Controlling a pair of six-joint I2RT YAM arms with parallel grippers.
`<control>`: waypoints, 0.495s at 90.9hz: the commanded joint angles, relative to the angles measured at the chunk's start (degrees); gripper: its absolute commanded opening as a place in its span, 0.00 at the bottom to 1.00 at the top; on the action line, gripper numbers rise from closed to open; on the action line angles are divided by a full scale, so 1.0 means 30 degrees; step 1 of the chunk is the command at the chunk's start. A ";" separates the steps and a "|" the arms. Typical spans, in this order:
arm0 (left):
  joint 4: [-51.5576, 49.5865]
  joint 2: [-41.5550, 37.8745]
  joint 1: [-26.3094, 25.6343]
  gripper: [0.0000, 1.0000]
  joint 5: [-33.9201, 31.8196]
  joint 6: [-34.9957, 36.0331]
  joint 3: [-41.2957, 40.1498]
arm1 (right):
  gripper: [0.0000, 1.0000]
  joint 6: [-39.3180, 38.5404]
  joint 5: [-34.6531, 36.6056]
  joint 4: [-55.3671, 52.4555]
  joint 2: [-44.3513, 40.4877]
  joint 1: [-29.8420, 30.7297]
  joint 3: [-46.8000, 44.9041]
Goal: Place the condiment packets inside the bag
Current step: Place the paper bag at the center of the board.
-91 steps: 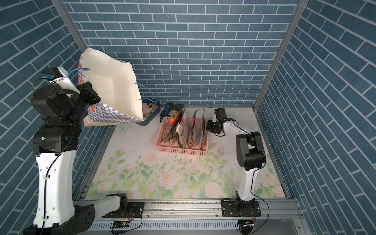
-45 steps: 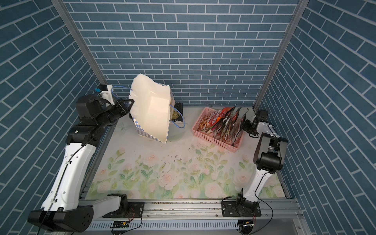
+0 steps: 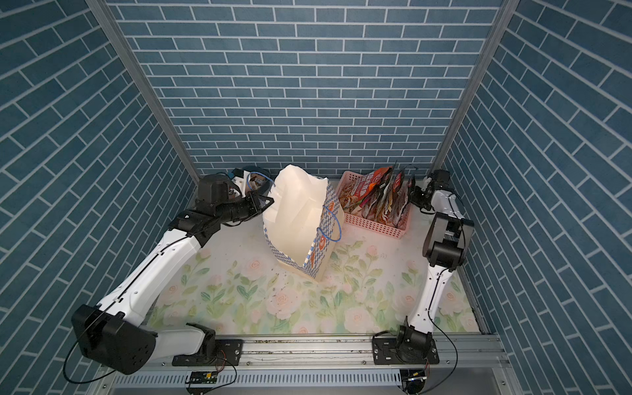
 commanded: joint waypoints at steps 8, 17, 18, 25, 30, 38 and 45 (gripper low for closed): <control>0.3476 -0.0361 -0.0036 0.00 -0.0817 -0.2505 -0.1195 | 0.37 0.0508 0.0428 0.1074 -0.1076 -0.0140 0.0844; 0.2929 -0.0510 -0.0034 0.00 -0.1590 -0.2608 -0.1409 | 0.50 0.0601 0.0831 0.0472 -0.2172 -0.0139 0.0693; 0.2810 -0.0520 -0.0035 0.00 -0.1713 -0.2600 -0.1409 | 0.51 0.0625 0.0930 0.0390 -0.2291 -0.0139 0.0672; 0.2239 -0.0633 -0.0021 0.00 -0.2306 -0.2635 -0.1475 | 0.60 0.0727 0.1667 -0.0299 -0.3033 -0.0141 0.0531; 0.1897 -0.0628 -0.0008 0.00 -0.2438 -0.2728 -0.1583 | 0.63 0.0854 0.2277 -0.0779 -0.3563 -0.0139 0.0351; 0.1196 -0.0573 -0.0006 0.00 -0.2488 -0.2657 -0.1585 | 0.66 0.1116 0.3050 -0.1225 -0.4666 -0.0182 -0.0298; 0.0782 -0.0661 -0.0007 0.00 -0.2605 -0.2707 -0.1797 | 0.67 0.1254 0.3349 -0.1274 -0.5911 -0.0226 -0.1204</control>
